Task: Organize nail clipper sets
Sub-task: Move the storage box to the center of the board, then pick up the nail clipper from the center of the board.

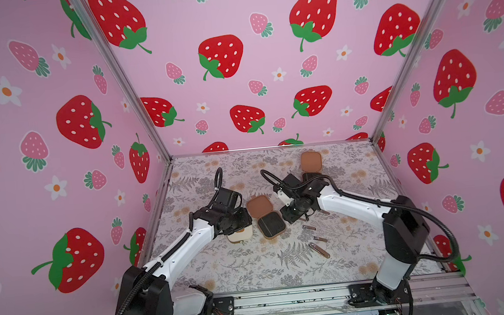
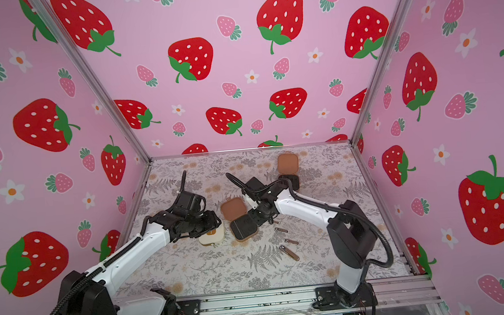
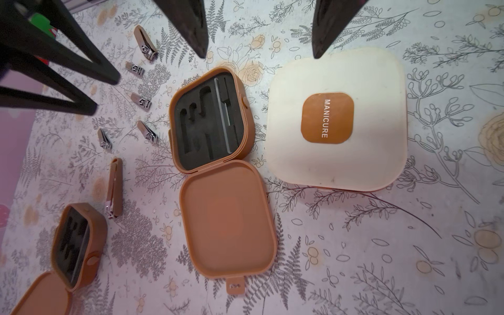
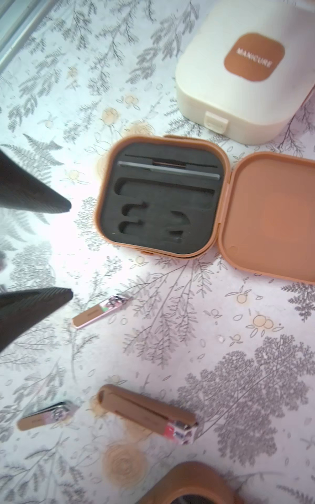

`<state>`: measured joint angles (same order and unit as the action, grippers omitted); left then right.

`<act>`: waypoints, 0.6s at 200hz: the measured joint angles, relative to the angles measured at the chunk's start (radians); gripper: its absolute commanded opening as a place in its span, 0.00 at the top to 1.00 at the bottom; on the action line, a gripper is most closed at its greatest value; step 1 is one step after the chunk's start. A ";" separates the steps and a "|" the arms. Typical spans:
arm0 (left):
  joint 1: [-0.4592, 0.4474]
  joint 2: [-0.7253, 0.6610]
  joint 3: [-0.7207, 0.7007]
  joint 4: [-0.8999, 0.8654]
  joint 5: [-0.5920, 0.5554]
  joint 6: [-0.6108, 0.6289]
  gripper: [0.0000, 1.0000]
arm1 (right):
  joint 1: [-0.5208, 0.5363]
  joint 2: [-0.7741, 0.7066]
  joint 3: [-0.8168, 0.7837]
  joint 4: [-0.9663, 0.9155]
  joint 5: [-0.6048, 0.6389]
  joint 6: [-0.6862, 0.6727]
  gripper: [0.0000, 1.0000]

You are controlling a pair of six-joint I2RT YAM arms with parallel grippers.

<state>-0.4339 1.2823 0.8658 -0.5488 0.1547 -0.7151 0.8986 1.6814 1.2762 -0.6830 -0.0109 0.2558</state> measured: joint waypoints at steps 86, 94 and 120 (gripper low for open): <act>-0.021 0.000 -0.021 0.022 0.023 -0.023 0.38 | 0.023 -0.196 -0.415 -0.096 0.023 0.200 0.43; -0.024 0.000 -0.021 0.023 0.023 -0.024 0.38 | 0.023 -0.201 -0.425 -0.094 0.023 0.212 0.43; -0.029 0.000 -0.021 0.024 0.022 -0.024 0.38 | 0.023 -0.196 -0.436 -0.069 0.023 0.236 0.45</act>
<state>-0.4629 1.2823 0.8452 -0.5247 0.1768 -0.7391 0.9211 1.4857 0.8402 -0.7521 0.0116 0.4919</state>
